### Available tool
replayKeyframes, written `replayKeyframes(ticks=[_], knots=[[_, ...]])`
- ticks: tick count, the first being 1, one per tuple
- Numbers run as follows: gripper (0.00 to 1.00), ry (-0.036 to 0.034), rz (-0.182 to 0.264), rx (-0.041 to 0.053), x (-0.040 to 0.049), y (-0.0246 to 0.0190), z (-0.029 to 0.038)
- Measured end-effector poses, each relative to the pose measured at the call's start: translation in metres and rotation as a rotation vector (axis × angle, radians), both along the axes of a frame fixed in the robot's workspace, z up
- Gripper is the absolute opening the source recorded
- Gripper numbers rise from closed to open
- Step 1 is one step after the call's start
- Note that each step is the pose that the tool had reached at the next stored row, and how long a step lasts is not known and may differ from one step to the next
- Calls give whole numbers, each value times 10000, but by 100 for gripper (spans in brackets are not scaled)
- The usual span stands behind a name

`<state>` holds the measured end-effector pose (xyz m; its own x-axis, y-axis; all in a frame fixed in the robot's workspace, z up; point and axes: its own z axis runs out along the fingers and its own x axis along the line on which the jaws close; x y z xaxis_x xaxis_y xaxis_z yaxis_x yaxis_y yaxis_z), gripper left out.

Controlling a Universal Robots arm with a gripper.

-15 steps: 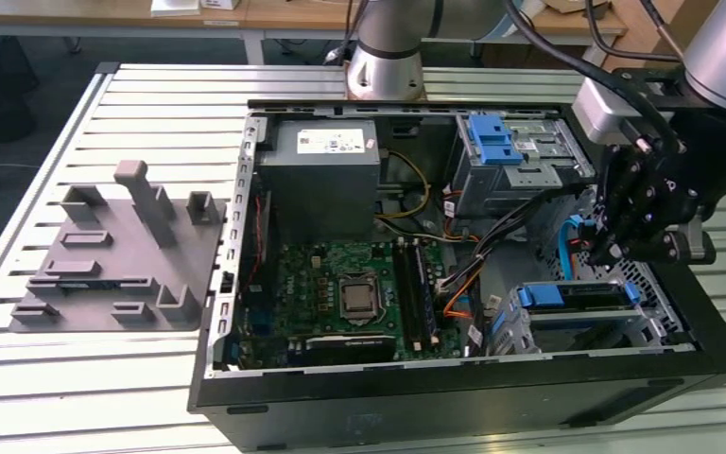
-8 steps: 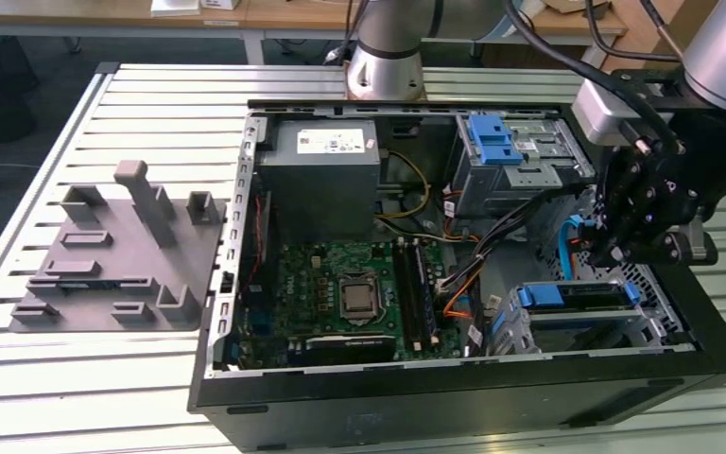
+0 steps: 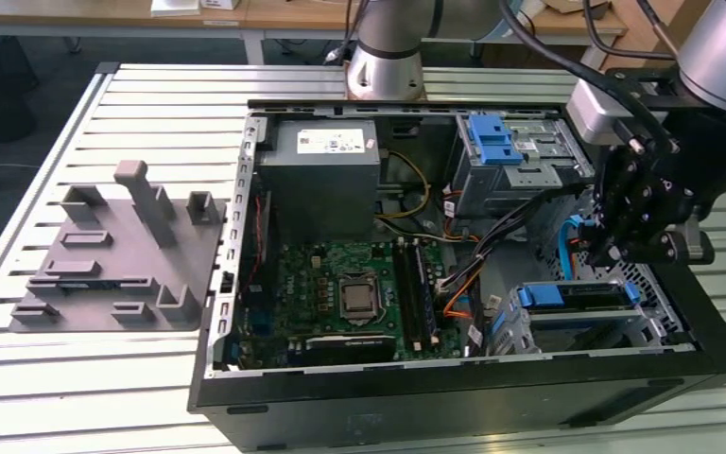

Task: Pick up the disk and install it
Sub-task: 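Insert the first disk wire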

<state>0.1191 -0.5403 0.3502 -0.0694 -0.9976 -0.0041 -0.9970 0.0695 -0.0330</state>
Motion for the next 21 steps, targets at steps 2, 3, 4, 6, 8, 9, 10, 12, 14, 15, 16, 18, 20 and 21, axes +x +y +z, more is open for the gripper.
replayKeyframes(ticks=[2,3,4,6,8,9,10,12,14,15,16,18,20,21], knots=[[24,-21,0,-1,-4,3,3],[24,-22,2,-3,-4,5,6],[24,-23,1,-2,-4,9,7],[24,-27,1,-2,-5,23,11],[24,-34,1,-1,-5,33,10],[24,-38,1,-2,-5,37,10],[24,-50,0,-2,-5,39,11],[24,-86,0,0,-5,39,9],[24,-129,0,-1,-5,40,6],[24,-137,1,-3,-4,40,6],[24,-138,1,-3,-4,40,6],[22,-139,1,-3,-4,40,5],[16,-139,-1,-2,-4,40,5],[16,-139,-1,-1,-1,40,4]])
